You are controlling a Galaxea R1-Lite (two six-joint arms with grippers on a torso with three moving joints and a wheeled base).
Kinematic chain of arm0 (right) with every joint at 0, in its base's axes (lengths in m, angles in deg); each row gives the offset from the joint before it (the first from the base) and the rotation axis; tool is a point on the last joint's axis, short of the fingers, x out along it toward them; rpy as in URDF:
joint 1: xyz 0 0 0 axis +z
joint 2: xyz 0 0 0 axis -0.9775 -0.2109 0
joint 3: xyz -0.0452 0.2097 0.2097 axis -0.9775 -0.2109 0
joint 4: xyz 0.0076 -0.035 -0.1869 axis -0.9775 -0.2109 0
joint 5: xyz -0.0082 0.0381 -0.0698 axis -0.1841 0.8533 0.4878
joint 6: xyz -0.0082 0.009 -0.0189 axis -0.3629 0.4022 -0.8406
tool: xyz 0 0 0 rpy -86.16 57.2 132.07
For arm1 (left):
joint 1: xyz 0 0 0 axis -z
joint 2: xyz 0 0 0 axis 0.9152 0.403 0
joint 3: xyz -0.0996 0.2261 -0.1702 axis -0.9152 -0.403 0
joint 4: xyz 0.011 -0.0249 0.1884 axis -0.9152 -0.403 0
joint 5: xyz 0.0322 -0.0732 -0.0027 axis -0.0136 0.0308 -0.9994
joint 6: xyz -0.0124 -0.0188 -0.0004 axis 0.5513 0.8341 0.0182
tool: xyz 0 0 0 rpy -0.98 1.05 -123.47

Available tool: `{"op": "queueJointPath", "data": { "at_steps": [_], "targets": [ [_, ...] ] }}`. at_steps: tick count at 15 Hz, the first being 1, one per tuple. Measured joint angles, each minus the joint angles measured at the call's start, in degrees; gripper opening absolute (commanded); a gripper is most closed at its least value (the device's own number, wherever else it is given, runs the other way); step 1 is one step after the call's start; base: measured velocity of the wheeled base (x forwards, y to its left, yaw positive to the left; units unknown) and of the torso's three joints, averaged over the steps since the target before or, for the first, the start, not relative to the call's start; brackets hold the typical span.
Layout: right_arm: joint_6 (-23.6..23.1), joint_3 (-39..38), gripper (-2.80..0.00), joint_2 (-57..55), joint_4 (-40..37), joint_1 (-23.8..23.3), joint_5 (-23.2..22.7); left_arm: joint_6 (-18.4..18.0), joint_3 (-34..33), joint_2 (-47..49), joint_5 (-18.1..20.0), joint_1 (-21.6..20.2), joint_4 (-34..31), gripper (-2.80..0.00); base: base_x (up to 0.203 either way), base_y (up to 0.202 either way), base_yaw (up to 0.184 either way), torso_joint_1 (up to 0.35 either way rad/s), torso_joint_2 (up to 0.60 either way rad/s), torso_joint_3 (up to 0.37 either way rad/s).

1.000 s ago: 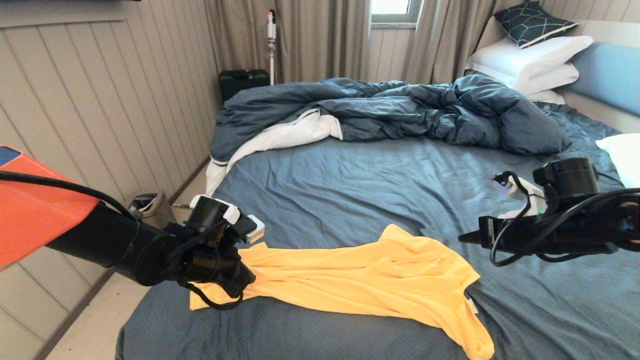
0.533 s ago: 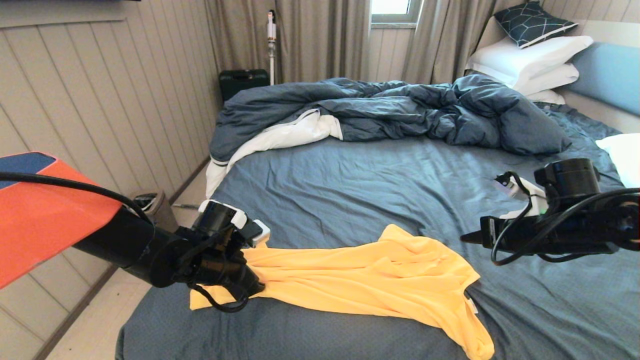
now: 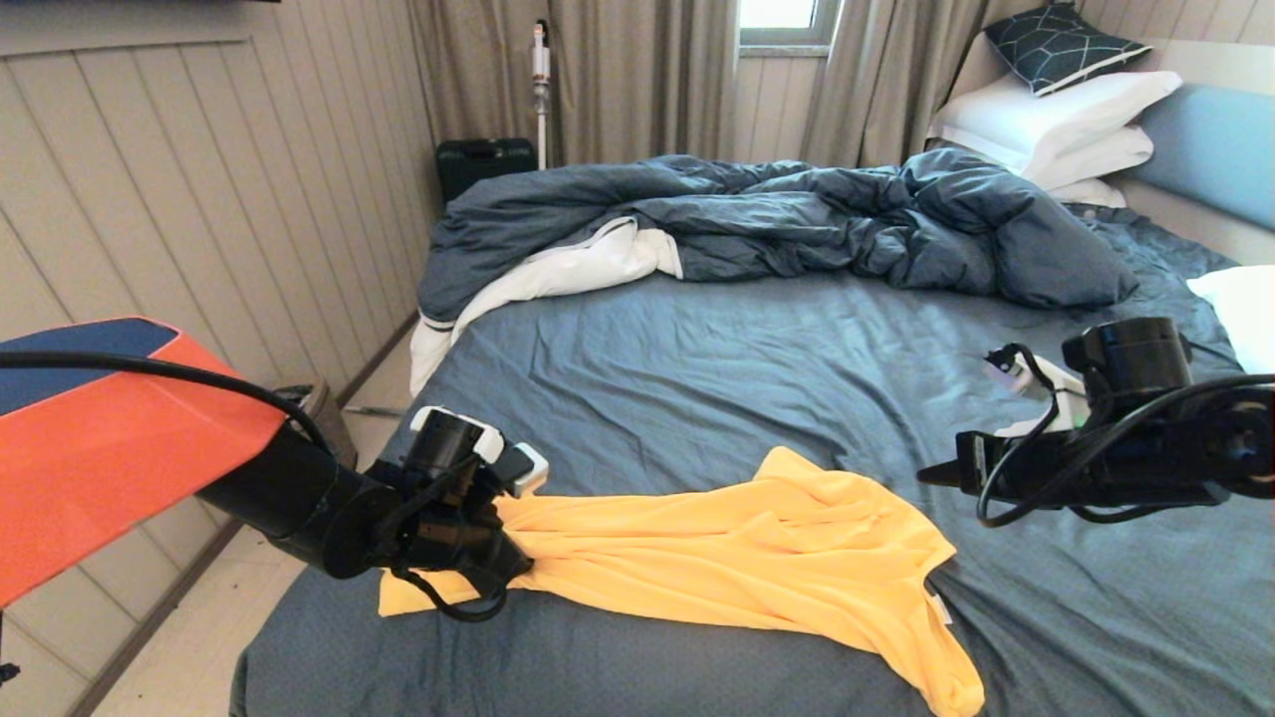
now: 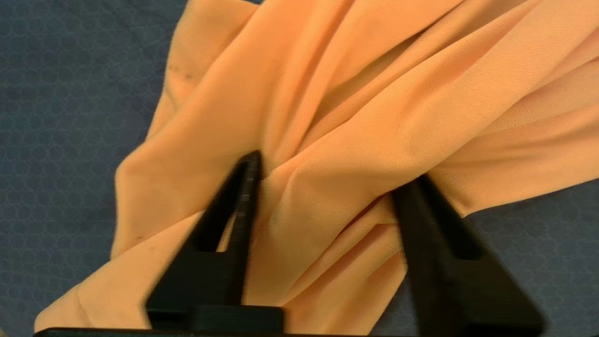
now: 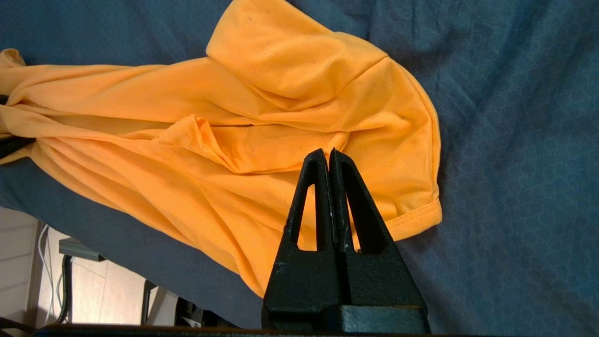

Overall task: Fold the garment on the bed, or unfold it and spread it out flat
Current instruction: Unford the yellow T-shirt

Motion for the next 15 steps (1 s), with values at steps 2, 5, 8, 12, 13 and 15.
{"op": "queueJointPath", "data": {
  "at_steps": [2, 5, 8, 12, 13, 15],
  "targets": [
    [0.0, 0.0, -2.8, 0.0, 0.0, 0.0, 0.0, 0.0, -0.2, -0.2, 0.0, 0.0, 0.0, -2.8, 0.0, 0.0, 0.0, 0.0, 0.0, 0.0],
    [0.0, -0.1, -2.8, -0.2, 0.0, 0.0, 0.0, -0.1, -1.1, -2.2, -0.2, 0.0, -0.5, -2.8, 0.0, 0.0, 0.0, 0.0, 0.0, 0.0],
    [0.0, -0.1, -2.8, -0.3, 0.0, 0.0, 0.1, -0.2, -2.4, -5.0, -0.2, 0.0, -0.7, -2.8, 0.0, 0.0, 0.0, 0.0, 0.0, 0.0],
    [0.0, 0.1, -2.8, -0.8, 0.0, 0.0, 0.1, -0.4, -7.3, -8.7, -0.2, 0.4, -0.6, -2.8, 0.0, 0.0, 0.0, 0.0, 0.0, 0.0],
    [0.0, 0.2, -2.8, -0.9, 0.0, 0.0, 0.2, -0.4, -9.0, -9.5, -0.2, 1.0, -0.4, -2.8, 0.0, 0.0, 0.0, 0.0, 0.0, 0.0],
    [0.0, 0.2, -2.8, -1.1, 0.0, 0.0, 0.2, -0.3, -12.2, -10.6, -0.2, 3.0, -0.2, -2.8, 0.0, 0.0, 0.0, 0.0, 0.0, 0.0]
  ]
}}
